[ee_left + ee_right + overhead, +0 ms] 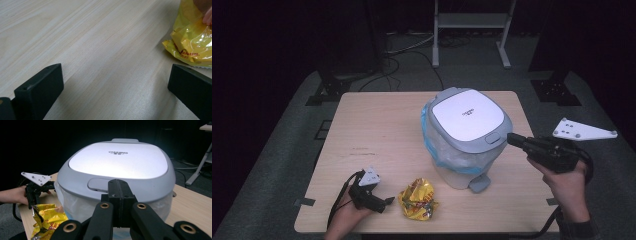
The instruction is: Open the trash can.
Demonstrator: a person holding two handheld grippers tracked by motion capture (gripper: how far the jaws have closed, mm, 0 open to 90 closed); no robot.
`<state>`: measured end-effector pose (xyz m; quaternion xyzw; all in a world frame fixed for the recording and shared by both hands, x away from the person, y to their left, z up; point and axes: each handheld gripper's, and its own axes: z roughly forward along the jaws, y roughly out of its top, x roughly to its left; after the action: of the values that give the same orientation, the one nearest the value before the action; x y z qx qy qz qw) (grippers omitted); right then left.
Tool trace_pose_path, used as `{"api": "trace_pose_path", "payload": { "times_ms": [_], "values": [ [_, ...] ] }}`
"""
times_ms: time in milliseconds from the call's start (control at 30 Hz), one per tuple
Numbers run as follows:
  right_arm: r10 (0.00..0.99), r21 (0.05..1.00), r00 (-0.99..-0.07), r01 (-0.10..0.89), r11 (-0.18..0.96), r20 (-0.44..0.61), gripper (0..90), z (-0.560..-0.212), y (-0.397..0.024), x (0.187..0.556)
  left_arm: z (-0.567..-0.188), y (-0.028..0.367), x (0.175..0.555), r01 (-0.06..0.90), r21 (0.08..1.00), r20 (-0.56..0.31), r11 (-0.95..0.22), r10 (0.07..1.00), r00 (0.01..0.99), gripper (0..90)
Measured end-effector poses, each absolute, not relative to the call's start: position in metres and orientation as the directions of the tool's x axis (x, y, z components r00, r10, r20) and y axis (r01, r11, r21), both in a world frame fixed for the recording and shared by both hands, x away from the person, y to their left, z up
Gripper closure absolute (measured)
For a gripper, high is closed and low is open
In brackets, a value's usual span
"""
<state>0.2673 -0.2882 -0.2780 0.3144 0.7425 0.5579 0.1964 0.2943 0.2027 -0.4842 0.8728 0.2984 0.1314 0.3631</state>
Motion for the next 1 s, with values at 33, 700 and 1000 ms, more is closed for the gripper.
{"api": "trace_pose_path", "payload": {
  "times_ms": [33, 700, 1000],
  "values": [
    [0.684, 0.952, -0.727, 0.244, 0.182, 0.056, 89.8, -0.278, -0.287, 0.268, -0.484, 0.203, 0.294, 0.425, 0.712, 0.013, -0.558, 0.616, 0.787, 0.0],
    [0.648, 0.952, -0.76, 0.234, 0.2, 0.05, 89.8, -0.278, -0.263, 0.284, -0.484, 0.203, 0.294, 0.425, 0.712, 0.013, -0.559, 0.616, 0.787, 0.0],
    [0.645, 0.952, -0.763, 0.225, 0.209, 0.039, 89.9, -0.278, -0.257, 0.286, -0.484, 0.203, 0.294, 0.425, 0.712, 0.013, -0.559, 0.616, 0.788, 0.0]
  ]
}}
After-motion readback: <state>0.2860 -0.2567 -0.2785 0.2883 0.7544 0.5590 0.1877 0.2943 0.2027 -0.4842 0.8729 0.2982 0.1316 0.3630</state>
